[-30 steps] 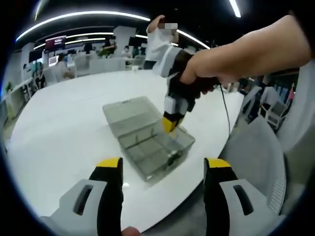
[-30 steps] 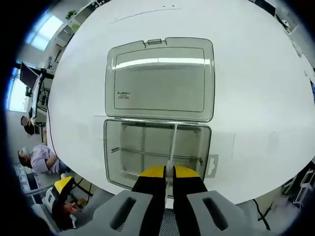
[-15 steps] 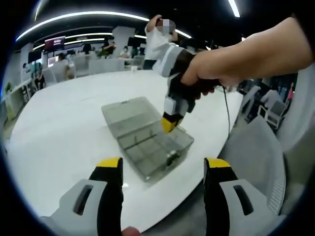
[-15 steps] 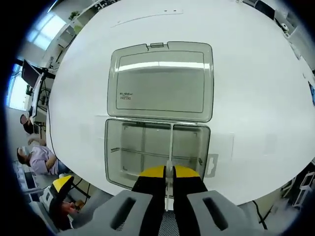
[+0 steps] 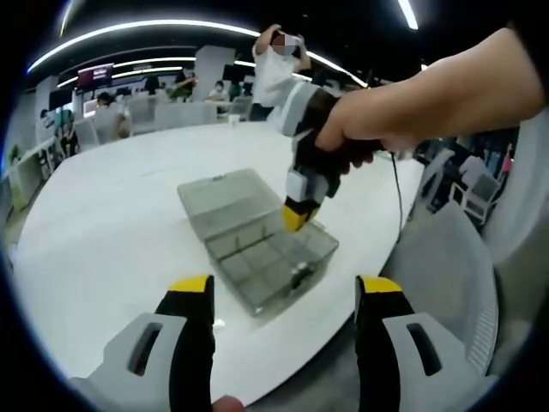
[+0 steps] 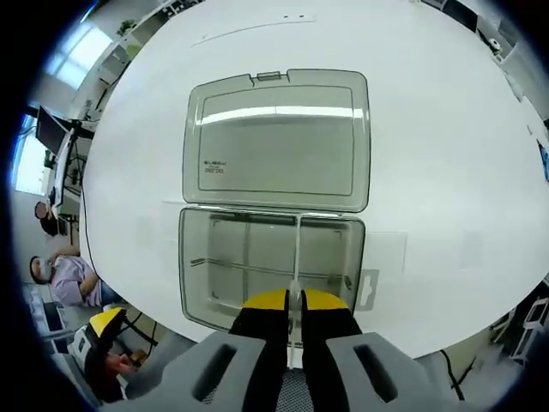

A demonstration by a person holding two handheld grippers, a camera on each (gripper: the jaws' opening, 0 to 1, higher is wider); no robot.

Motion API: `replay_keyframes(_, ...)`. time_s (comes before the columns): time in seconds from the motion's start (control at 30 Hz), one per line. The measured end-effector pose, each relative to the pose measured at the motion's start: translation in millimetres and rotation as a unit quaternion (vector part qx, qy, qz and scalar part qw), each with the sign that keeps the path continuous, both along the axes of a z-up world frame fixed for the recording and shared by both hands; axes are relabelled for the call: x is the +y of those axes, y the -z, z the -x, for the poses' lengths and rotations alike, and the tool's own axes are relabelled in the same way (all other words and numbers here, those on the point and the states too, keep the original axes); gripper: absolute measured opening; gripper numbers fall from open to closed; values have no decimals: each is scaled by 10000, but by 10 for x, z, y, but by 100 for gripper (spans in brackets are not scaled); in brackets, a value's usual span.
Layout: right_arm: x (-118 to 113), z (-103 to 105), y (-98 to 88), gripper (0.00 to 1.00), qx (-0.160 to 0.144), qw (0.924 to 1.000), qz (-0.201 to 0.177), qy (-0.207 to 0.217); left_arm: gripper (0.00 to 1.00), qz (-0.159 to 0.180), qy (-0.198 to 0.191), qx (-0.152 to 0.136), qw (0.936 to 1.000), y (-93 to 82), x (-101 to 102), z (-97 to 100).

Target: Insert the divider into the dual guide fixture by aligning both edges with the guide slots and pushing it downward to the bottom, including one-sided entry, uneven engagement, binding, and posture correction.

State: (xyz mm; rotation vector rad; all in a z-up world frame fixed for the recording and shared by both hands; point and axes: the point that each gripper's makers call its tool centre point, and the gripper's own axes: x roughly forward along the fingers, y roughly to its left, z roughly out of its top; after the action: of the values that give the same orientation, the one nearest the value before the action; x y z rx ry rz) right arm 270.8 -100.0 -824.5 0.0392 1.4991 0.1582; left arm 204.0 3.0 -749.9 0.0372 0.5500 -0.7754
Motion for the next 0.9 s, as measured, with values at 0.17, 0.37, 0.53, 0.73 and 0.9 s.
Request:
replay_keyframes(0.17, 21, -10, 9, 0, 19, 10000, 20, -32, 63, -10, -1, 3, 10000, 2, 1, -6)
replay_keyframes(0.37, 16, 3, 29, 0, 27, 10000, 57, -52, 63, -12, -11, 5, 10000, 4, 6, -6)
replay_keyframes(0.53, 17, 1, 35, 0, 29, 9999, 83, -66, 63, -10, -27, 5, 10000, 7, 7, -9)
replay_keyframes(0.73, 5, -13, 44, 0, 72, 9999, 97, 58, 63, -8, -27, 5, 10000, 6, 4, -7)
replay_keyframes(0.9, 2, -13, 27, 0, 116, 9999, 94, 69, 63, -11, -36, 7, 10000, 8, 10, -6)
